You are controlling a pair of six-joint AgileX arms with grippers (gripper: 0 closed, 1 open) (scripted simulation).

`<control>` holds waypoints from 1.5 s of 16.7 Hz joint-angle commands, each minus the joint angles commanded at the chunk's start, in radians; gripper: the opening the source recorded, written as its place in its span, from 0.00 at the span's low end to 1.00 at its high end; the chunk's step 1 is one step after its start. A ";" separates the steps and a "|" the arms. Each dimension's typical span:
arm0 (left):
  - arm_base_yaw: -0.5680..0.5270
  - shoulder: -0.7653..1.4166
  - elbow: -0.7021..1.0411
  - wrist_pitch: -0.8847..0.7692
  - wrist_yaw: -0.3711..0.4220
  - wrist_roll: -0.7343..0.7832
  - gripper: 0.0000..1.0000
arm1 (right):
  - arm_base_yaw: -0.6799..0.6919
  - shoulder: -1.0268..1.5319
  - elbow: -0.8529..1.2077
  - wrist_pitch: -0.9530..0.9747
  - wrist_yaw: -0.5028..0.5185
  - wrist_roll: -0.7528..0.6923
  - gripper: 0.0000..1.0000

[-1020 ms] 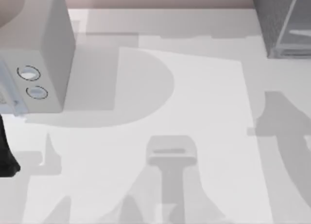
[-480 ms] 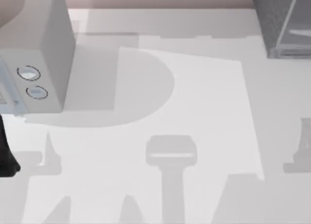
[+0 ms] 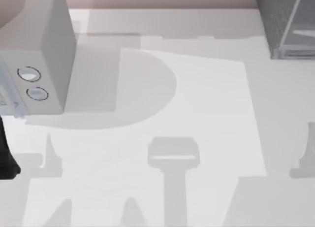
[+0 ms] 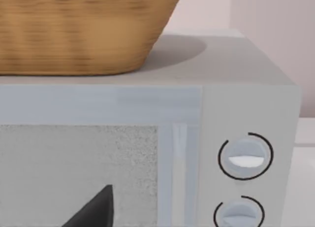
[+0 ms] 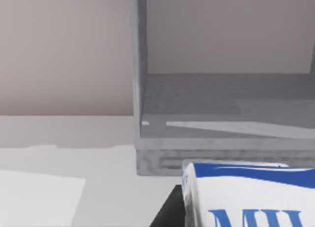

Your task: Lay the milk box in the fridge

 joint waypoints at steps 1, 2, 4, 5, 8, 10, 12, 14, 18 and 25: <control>0.000 0.000 0.000 0.000 0.000 0.000 1.00 | -0.002 0.010 0.004 0.005 -0.001 -0.003 0.00; 0.000 0.000 0.000 0.000 0.000 0.000 1.00 | -0.005 0.030 0.012 0.016 -0.004 -0.008 0.00; 0.000 0.000 0.000 0.000 0.000 0.000 1.00 | -0.016 0.103 0.044 0.056 -0.014 -0.016 0.00; 0.000 0.000 0.000 0.000 0.000 0.000 1.00 | -0.023 0.154 0.067 0.085 -0.020 -0.018 0.00; 0.000 0.000 0.000 0.000 0.000 0.000 1.00 | -0.052 0.363 0.164 0.204 -0.046 -0.017 0.00; 0.000 0.000 0.000 0.000 0.000 0.000 1.00 | -0.075 0.537 0.246 0.305 -0.067 -0.012 0.00; 0.000 0.000 0.000 0.000 0.000 0.000 1.00 | -0.100 0.730 0.338 0.417 -0.091 -0.008 0.00; 0.000 0.000 0.000 0.000 0.000 0.000 1.00 | -0.126 0.936 0.436 0.536 -0.116 -0.003 0.00; 0.000 0.000 0.000 0.000 0.000 0.000 1.00 | -0.179 1.354 0.629 0.772 -0.166 0.007 0.00; 0.000 0.000 0.000 0.000 0.000 0.000 1.00 | -0.254 1.962 0.887 1.089 -0.234 0.018 0.00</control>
